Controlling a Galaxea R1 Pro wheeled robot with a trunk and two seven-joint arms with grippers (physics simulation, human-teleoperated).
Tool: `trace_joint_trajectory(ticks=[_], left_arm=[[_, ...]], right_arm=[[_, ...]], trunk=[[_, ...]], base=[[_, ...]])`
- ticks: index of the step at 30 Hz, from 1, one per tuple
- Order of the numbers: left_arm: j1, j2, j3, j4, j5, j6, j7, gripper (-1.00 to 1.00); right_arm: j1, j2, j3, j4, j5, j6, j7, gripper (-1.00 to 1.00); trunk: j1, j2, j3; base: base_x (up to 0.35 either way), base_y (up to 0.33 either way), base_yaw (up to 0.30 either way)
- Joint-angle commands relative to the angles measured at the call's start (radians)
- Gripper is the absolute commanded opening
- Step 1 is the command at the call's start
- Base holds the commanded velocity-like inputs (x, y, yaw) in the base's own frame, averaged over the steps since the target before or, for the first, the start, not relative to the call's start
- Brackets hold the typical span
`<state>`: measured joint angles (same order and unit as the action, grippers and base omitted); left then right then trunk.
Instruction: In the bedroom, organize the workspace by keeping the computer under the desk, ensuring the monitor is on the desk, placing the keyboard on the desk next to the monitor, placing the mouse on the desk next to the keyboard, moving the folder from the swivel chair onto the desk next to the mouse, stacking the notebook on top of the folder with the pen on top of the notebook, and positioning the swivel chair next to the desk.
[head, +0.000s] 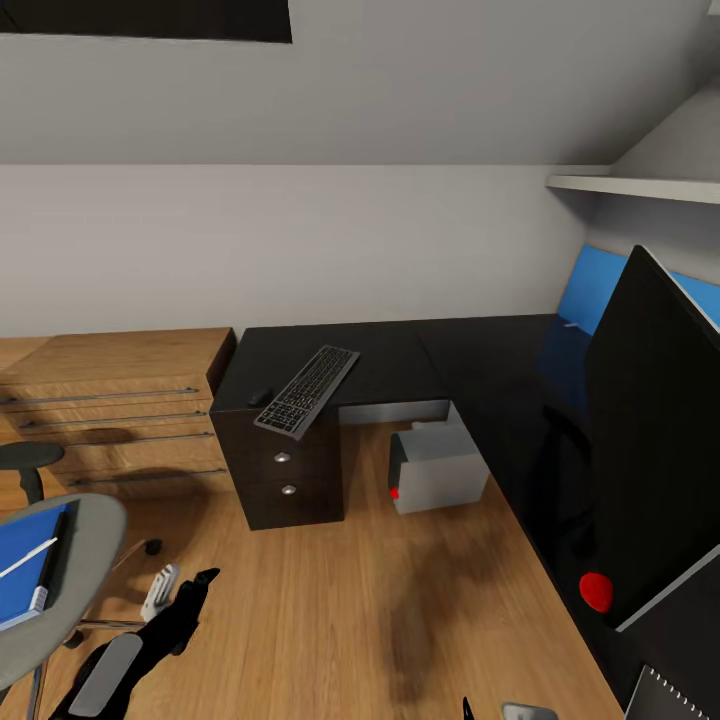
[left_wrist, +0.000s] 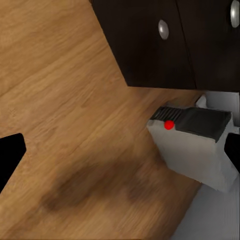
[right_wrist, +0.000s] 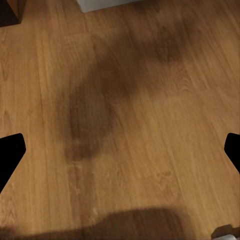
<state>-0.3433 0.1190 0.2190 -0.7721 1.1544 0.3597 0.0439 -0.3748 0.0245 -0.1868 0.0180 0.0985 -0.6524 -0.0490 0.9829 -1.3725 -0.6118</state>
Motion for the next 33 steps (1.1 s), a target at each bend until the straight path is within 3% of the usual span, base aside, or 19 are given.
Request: trace_joint_trajectory(ticks=[1, 7, 8, 9, 12, 22, 25, 26, 33], left_arm=[[0.0, 0.005, 0.002, -0.002, -0.033, 0.006, 0.004, 1.0], [0.0, 0.03, 0.003, -0.001, -0.268, 0.014, 0.0, 1.0], [0.0, 0.034, 0.004, 0.006, -0.325, 0.022, -0.001, 1.0], [0.0, 0.034, 0.004, 0.015, -0.348, 0.024, -0.001, 1.0], [0.001, 0.036, 0.005, 0.064, -0.398, 0.029, -0.003, 1.0], [0.001, 0.033, 0.004, 0.268, -0.469, -0.009, -0.024, 1.0], [0.001, 0.026, 0.004, 0.33, -0.518, -0.064, -0.036, 1.0], [0.001, 0.018, 0.004, 0.37, -0.57, -0.121, -0.05, 1.0], [0.001, -0.002, 0.004, 0.533, -0.802, -0.41, -0.112, 1.0]], right_arm=[[-0.001, 0.0, -0.007, 0.002, 0.01, -0.003, -0.005, 1.0], [-0.001, 0.0, -0.007, 0.002, 0.01, -0.003, -0.006, 1.0], [-0.001, 0.0, -0.007, 0.002, 0.01, -0.003, -0.006, 1.0], [-0.001, 0.0, -0.007, 0.002, 0.01, -0.003, -0.006, 1.0], [-0.001, -0.001, -0.007, 0.002, 0.01, -0.003, -0.006, 1.0], [-0.001, 0.0, -0.007, 0.002, 0.01, -0.004, -0.006, 1.0], [-0.001, 0.0, -0.007, 0.002, 0.01, -0.004, -0.006, 1.0], [-0.001, 0.0, -0.007, 0.002, 0.01, -0.004, -0.006, 1.0], [-0.001, 0.0, -0.007, 0.001, 0.01, -0.004, -0.006, 1.0]], trunk=[[0.0, -0.001, -0.001], [0.0, -0.001, -0.001], [0.0, -0.001, -0.001], [0.0, -0.001, -0.001], [0.0, -0.001, -0.001], [0.0, -0.001, -0.001], [0.0, -0.001, -0.001], [0.0, -0.001, -0.001], [0.0, -0.001, -0.001]], base=[[0.0, 0.0, 0.0], [0.0, 0.0, 0.0], [0.0, 0.0, 0.0], [0.0, 0.0, 0.0], [0.0, 0.0, 0.0], [0.0, 0.0, 0.0], [0.0, 0.0, 0.0], [0.0, 0.0, 0.0], [0.0, 0.0, 0.0]])
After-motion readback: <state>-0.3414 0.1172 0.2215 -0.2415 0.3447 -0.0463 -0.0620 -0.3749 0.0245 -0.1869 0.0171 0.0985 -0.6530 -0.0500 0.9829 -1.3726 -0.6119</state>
